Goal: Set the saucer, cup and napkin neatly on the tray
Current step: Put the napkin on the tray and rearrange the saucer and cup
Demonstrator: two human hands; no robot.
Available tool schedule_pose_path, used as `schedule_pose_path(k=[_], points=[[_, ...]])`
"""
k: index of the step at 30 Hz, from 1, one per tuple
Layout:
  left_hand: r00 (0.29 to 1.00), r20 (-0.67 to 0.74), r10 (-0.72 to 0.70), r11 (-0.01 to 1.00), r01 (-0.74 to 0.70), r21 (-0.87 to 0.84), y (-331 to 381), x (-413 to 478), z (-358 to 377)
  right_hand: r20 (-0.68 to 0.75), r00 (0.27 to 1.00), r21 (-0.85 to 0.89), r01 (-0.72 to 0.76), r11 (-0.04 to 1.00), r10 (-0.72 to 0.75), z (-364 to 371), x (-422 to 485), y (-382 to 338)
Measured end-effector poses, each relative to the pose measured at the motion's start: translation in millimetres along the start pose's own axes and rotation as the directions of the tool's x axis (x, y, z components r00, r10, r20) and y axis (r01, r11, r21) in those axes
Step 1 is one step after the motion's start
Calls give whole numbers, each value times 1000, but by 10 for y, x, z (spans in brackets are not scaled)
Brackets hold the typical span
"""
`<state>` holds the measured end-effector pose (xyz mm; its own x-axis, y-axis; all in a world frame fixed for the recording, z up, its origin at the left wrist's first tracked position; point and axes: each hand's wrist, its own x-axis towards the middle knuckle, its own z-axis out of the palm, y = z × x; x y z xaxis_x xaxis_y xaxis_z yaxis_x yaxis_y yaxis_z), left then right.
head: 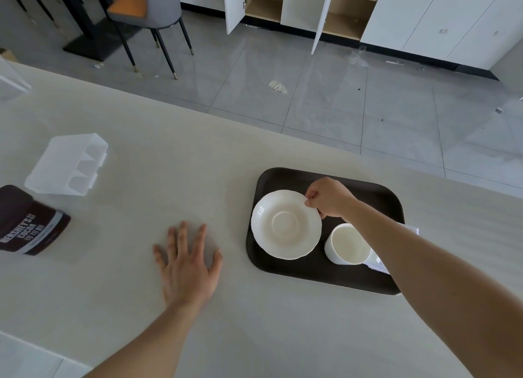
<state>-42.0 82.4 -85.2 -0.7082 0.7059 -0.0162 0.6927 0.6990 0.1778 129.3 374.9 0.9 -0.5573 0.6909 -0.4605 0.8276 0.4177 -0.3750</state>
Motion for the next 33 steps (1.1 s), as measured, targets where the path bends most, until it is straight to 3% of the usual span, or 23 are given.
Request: schedule_pose_path(k=[9, 17, 33], points=[[1000, -5, 12, 1000, -12, 6, -20, 12, 29, -68, 986, 242, -129, 962, 150, -4, 56, 72], [1000, -13, 14, 1000, -14, 15, -17, 7, 39, -110, 945, 475, -223, 851, 309, 26, 119, 134], [1000, 6, 12, 1000, -12, 22, -8, 6, 11, 34, 920, 690, -304, 656, 391, 21, 66, 83]])
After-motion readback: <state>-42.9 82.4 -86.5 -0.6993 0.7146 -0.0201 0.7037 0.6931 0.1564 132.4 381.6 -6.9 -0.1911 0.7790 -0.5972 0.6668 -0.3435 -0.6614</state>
